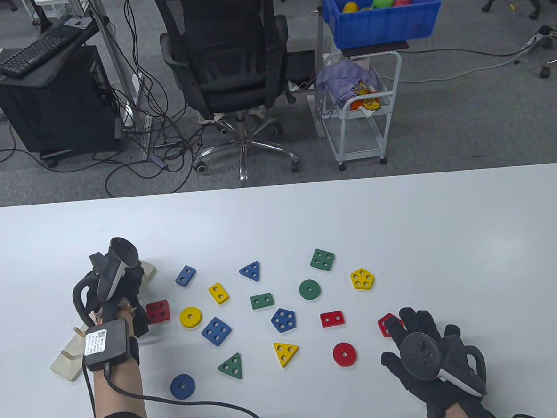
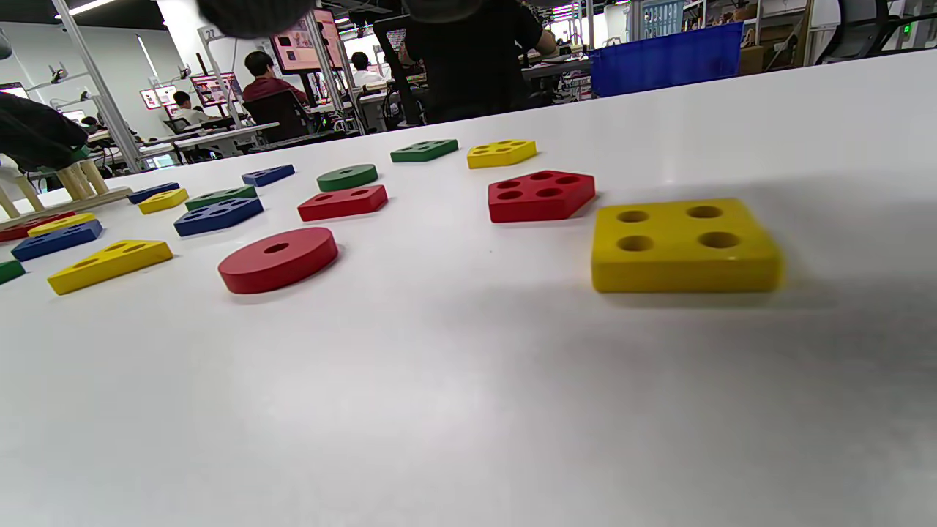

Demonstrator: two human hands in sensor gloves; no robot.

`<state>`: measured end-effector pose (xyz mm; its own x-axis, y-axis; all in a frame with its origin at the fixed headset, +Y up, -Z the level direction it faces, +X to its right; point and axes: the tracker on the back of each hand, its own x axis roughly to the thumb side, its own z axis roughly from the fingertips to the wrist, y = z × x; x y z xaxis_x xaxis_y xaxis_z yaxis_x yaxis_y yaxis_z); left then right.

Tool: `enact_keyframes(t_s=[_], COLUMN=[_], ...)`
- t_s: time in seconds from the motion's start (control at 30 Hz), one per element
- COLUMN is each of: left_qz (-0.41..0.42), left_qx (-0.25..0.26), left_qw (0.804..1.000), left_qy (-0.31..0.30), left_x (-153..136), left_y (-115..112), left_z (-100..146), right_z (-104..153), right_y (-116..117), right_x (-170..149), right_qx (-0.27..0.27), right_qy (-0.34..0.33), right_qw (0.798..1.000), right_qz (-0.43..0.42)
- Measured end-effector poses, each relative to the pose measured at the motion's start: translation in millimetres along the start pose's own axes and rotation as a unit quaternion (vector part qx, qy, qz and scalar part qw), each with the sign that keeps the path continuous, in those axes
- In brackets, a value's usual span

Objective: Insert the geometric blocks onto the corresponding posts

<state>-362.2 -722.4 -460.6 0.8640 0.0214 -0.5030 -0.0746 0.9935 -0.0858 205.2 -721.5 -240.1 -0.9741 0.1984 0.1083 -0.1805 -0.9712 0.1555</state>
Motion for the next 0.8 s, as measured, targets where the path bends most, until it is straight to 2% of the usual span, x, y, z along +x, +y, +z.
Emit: enact_keyframes(t_s=[0.33,0.53,0.67,0.8], left_qz=[0.014,0.002,-0.062,-0.101], left_qx=[-0.005,0.022,-0.01,-0.062], left_qw=[1.0,0.997,0.991,0.987], left_qy=[-0.01,-0.074,-0.116,-0.105], left_x=[-4,-3,5,10], left_y=[4,17,15,2], left_z=[2,26,50,64], right_z=[0,0,0,1], right_y=[0,-1,-1,-1], right_x=[0,0,0,1], right_qx=[0.009,0.004,0.004,0.004], right_qy=[0.001,0.0,-0.001,-0.002], right_qw=[1.0,1.0,1.0,1.0], right_qz=[-0.001,-0.004,-0.003,-0.002])
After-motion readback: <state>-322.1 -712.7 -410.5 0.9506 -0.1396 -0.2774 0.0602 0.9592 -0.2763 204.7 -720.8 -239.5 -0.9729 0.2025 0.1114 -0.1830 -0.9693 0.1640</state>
